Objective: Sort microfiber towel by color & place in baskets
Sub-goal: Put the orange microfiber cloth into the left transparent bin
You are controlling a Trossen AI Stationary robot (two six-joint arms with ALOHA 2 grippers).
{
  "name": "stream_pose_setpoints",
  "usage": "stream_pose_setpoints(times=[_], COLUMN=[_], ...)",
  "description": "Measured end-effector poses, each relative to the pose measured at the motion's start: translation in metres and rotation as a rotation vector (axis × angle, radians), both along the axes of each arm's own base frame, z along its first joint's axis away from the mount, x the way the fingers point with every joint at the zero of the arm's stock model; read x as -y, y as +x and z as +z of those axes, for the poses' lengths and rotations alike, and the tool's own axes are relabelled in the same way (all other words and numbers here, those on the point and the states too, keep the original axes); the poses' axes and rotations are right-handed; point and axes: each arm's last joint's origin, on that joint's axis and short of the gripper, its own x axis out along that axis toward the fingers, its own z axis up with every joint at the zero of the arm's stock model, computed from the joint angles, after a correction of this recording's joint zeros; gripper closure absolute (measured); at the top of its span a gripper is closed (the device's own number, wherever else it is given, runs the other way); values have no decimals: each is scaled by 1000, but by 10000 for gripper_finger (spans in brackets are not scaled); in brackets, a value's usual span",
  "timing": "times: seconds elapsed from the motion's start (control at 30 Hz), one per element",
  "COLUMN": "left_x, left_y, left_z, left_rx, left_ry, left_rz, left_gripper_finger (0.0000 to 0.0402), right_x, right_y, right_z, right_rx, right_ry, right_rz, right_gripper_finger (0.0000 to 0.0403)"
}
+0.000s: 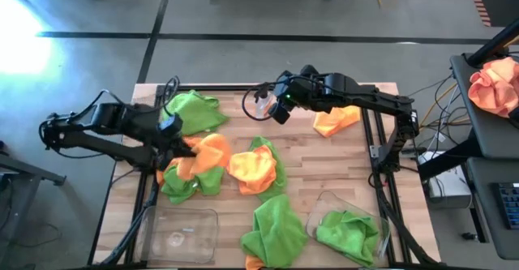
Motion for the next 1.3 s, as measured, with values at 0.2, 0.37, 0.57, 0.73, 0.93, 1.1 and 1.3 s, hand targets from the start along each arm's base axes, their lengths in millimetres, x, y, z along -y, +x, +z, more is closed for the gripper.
stream_pose_setpoints(times=[0.2, 0.37, 0.57, 0.73, 0.93, 1.1, 1.3], left_x=[24, 43, 63, 81, 103, 127, 152], left_y=[0, 2, 13, 27, 34, 29, 21], left_z=[0, -5, -14, -27, -40, -44, -49], left_rx=[-41, -109, -218, -324, -444, -486, -459], left_ry=[-117, -165, -211, -220, -264, -331, -354], left_rz=[-102, -143, -131, -118, -76, -44, 46], left_gripper_finger=[393, 393, 388, 380, 378, 378, 378], right_x=[2, 4, 3, 4, 2, 1, 1], right_y=[-1, -2, -5, -10, -21, -27, -27], right_z=[-1, -1, -3, -7, -12, -14, -14], right_rx=[-8, -13, -55, -125, -242, -304, -311], right_ry=[6, 7, 11, 17, 45, 63, 56], right_rz=[-12, -18, -15, -11, -25, -42, -26], right_gripper_finger=[275, 275, 275, 275, 275, 275, 275])
